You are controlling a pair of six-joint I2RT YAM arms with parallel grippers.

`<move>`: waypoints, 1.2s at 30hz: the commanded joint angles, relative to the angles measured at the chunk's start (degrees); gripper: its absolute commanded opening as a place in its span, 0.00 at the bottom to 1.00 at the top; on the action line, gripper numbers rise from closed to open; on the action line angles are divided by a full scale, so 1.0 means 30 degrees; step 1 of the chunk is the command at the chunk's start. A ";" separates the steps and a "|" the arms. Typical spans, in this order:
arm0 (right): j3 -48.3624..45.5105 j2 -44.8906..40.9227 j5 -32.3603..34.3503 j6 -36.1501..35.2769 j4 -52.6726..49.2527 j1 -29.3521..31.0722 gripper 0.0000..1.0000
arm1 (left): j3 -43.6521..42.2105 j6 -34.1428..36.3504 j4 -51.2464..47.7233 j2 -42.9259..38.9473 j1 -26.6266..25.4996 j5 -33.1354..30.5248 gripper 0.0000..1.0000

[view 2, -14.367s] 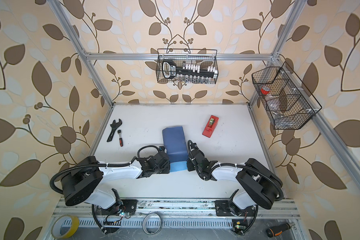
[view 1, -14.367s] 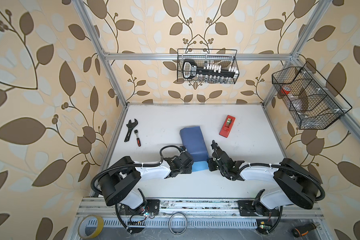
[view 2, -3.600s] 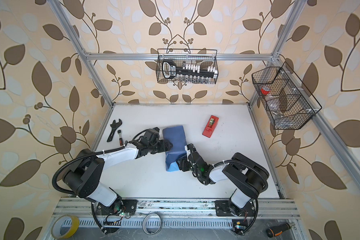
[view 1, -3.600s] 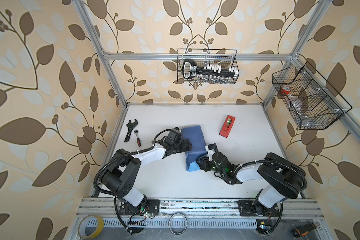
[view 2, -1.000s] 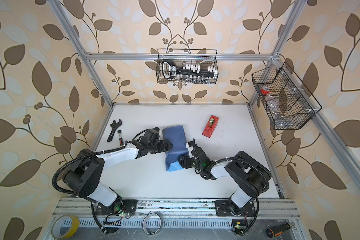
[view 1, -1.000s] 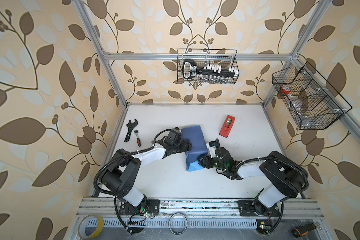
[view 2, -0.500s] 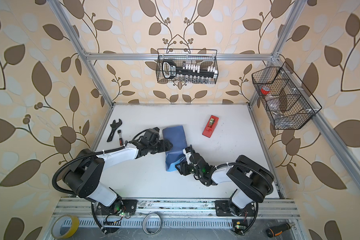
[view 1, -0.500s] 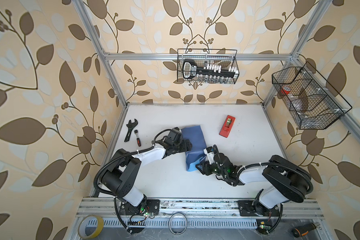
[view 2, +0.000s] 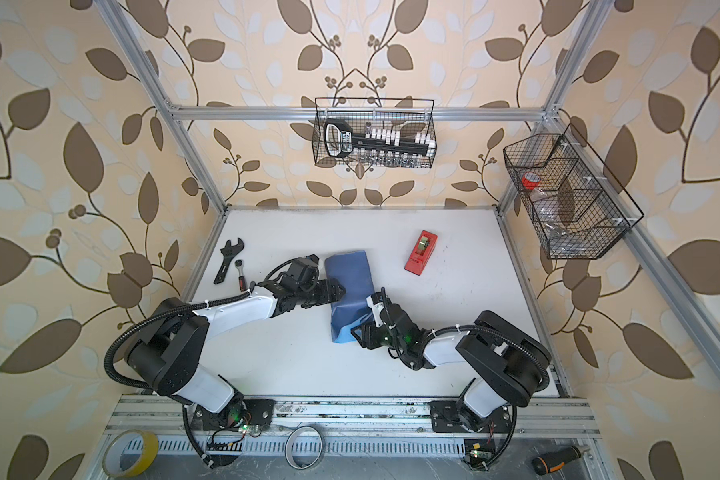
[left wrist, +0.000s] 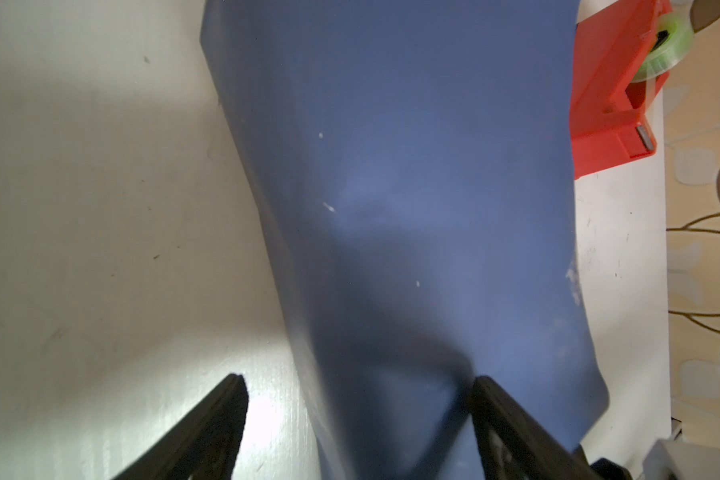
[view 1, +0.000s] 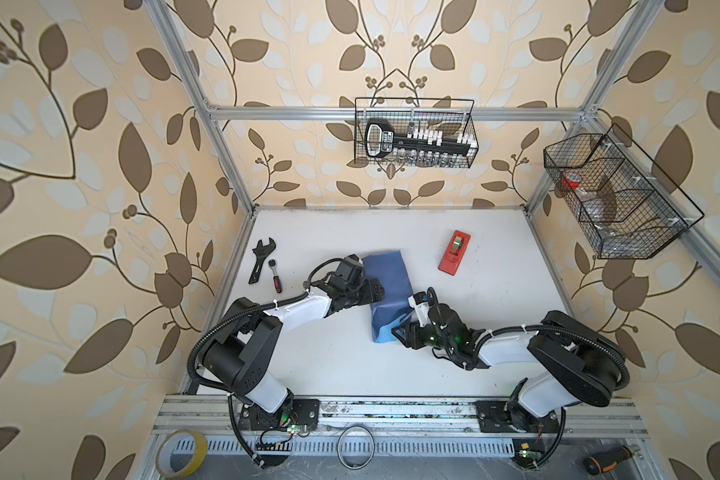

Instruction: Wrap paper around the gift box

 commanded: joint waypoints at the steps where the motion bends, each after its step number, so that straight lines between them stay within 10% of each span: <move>1: 0.1033 0.0448 -0.0830 -0.0006 -0.0224 -0.0108 0.61 | -0.0579 0.0280 -0.1846 0.0625 -0.0043 -0.0368 0.86; 36: 0.1379 0.0849 -0.1813 0.0732 0.1095 -0.0979 0.61 | -0.0521 0.0295 -0.1904 0.0647 -0.0039 -0.0317 0.85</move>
